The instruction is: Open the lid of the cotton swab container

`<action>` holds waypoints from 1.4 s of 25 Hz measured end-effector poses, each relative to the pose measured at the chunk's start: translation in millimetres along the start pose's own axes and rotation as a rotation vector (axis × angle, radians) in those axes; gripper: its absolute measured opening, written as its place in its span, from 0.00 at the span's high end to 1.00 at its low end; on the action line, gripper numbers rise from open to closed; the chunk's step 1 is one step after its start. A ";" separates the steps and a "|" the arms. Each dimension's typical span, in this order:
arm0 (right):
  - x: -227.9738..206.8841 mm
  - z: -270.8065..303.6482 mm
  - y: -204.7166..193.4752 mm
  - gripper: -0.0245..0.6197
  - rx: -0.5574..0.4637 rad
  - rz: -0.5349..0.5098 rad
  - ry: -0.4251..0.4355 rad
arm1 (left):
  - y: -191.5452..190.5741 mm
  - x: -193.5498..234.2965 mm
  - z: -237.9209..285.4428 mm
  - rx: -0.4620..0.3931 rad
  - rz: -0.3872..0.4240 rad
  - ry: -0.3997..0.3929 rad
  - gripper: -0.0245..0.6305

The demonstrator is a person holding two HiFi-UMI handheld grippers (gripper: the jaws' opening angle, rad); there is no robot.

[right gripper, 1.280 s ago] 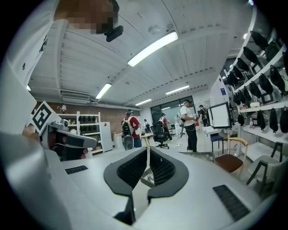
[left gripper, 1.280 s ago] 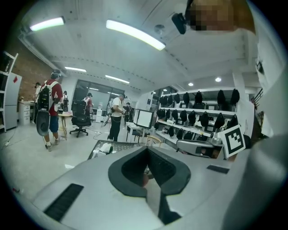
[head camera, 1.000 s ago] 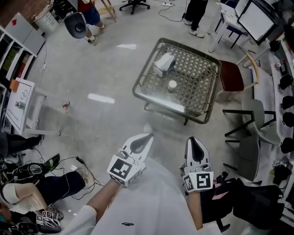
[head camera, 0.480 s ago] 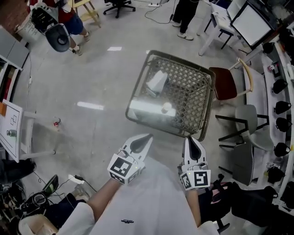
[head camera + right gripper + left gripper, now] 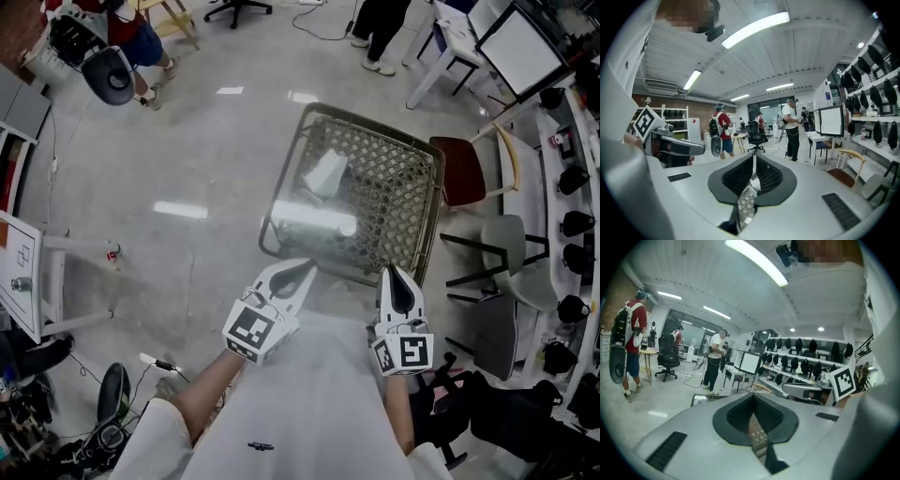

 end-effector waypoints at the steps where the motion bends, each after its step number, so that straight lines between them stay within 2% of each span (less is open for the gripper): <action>1: -0.5 2.2 -0.8 0.96 0.001 -0.002 0.003 | -0.9 0.2 1.2 0.002 -0.006 0.001 0.96; 5: -2.1 12.1 -6.8 0.96 0.006 0.012 0.012 | -2.9 1.5 6.6 0.017 -0.004 0.003 0.96; 11: -16.5 38.3 -30.8 0.95 0.007 0.022 -0.042 | -16.6 16.9 20.8 0.054 -0.011 0.024 0.96; 17: -33.5 60.7 -86.3 0.87 0.120 0.032 -0.026 | -44.0 24.5 40.7 0.134 -0.026 0.010 0.96; 22: -35.6 84.1 -125.9 0.80 0.177 0.047 -0.013 | -67.2 40.6 51.6 0.163 -0.035 0.015 0.96; 28: -29.6 106.2 -180.3 0.80 0.247 0.040 0.010 | -103.2 53.7 62.5 0.201 -0.096 0.032 0.96; 31: -30.8 115.2 -204.8 0.71 0.267 0.052 -0.002 | -119.8 58.9 67.8 0.209 -0.110 0.040 0.96; 35: -32.2 129.7 -232.7 0.65 0.284 0.028 -0.026 | -138.2 66.6 76.2 0.222 -0.127 0.031 0.96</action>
Point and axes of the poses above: the fingertips, and each gripper's own axes: z forward along the fingers, x to its left, y out of its top, the point moved 2 cm from there along -z, backward along the fingers, and after that the axes turned 9 degrees about -y, right-handed, at the moved point
